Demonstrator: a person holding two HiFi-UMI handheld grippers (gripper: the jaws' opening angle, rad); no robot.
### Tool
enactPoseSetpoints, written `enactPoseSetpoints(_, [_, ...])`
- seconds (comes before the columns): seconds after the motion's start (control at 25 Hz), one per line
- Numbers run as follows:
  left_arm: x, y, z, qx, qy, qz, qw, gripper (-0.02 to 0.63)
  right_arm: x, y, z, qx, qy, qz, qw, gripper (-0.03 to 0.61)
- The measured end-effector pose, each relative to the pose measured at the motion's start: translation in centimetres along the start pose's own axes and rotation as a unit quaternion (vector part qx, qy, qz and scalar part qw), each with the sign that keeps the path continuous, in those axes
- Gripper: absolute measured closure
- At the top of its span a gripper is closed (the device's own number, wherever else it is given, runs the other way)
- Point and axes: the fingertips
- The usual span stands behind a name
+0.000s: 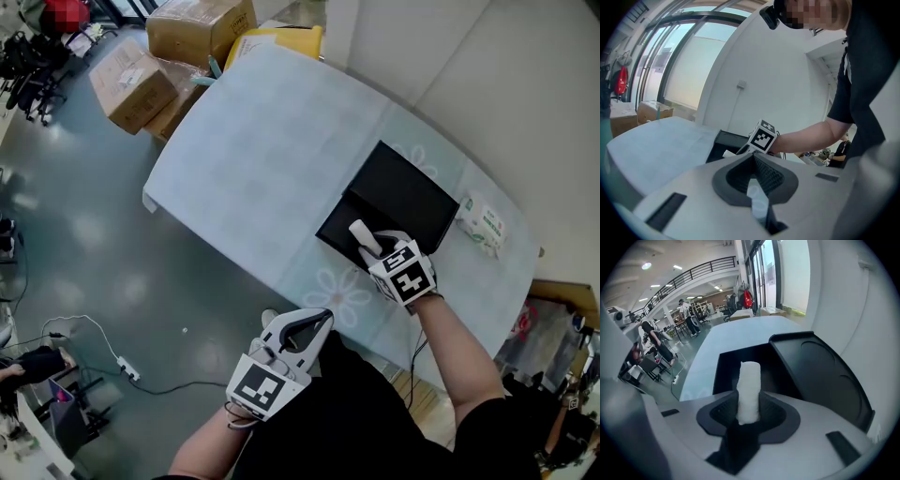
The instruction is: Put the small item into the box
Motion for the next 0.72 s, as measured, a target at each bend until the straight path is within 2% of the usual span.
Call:
enactPoseSetpoints(0.36, [0.4, 0.4, -0.3, 0.002, 0.005, 0.014, 0.9999, 0.604, 0.1, -1.8, -1.4, 0.047, 0.018, 0.003, 0.999, 0.440])
enactPoseSetpoints(0.72, [0.3, 0.2, -0.2, 0.005, 0.007, 0.020, 0.9998, 0.604, 0.1, -2.3, -1.7, 0.046, 0.000, 0.015, 0.999, 0.439])
Point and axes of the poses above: the fingertips, and each gripper's own axes: y backward along the fingers, x to its left, z out of its top, and after that the axes turned 13 degrees about -z, right-handed
